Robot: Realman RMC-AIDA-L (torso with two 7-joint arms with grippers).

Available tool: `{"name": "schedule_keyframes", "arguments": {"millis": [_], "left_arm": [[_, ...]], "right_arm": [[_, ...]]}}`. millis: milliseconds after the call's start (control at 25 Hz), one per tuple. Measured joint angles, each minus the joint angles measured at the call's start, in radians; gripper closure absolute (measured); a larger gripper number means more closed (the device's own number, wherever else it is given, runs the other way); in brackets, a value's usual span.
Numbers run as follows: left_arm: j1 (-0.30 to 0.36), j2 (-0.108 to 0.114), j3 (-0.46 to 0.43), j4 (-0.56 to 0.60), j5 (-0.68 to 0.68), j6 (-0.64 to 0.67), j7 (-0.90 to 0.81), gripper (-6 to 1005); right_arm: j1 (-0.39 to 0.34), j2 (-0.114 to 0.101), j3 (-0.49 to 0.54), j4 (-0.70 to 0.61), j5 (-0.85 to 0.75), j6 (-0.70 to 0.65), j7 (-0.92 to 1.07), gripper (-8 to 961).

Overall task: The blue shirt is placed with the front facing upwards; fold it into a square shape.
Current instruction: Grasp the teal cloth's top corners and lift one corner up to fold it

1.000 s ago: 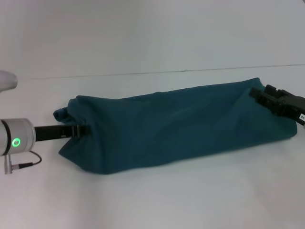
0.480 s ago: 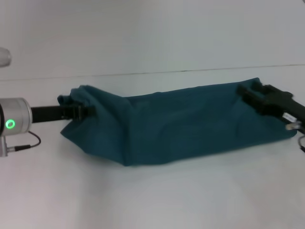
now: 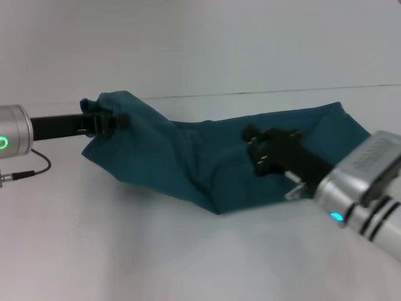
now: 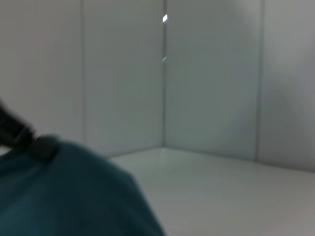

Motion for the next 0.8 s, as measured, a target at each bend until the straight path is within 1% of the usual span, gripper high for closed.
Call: {"name": "schedule_keyframes", "arguments": {"millis": [200,400,480,640,800], "left_arm": [[0.002,-0.001,0.006,0.033,-0.032,0.019,-0.001,945],[0.008,-0.002,0.012,0.056,-0.054,0.032,-0.001,943],[0.010,-0.002,0.012,0.065,-0.061,0.037,-0.001,941],[0.012,-0.002,0.014,0.081,-0.079,0.045,0.000,940],[0.016,-0.001,0.023,0.092,-0.099,0.055,0.002,938]], "right_arm": [[0.080,0.003,0.019,0.092,0.000,0.089,-0.068,948],[0.126,0.005,0.060,0.140,-0.005,0.149,-0.077,951],[0.154,0.005,0.072,0.162,-0.007,0.199,-0.070,952],[0.208,0.008,0.076,0.204,-0.009,0.286,-0.074,955],[0.253,0.011,0.084,0.246,-0.038,0.323,-0.072,954]]}}
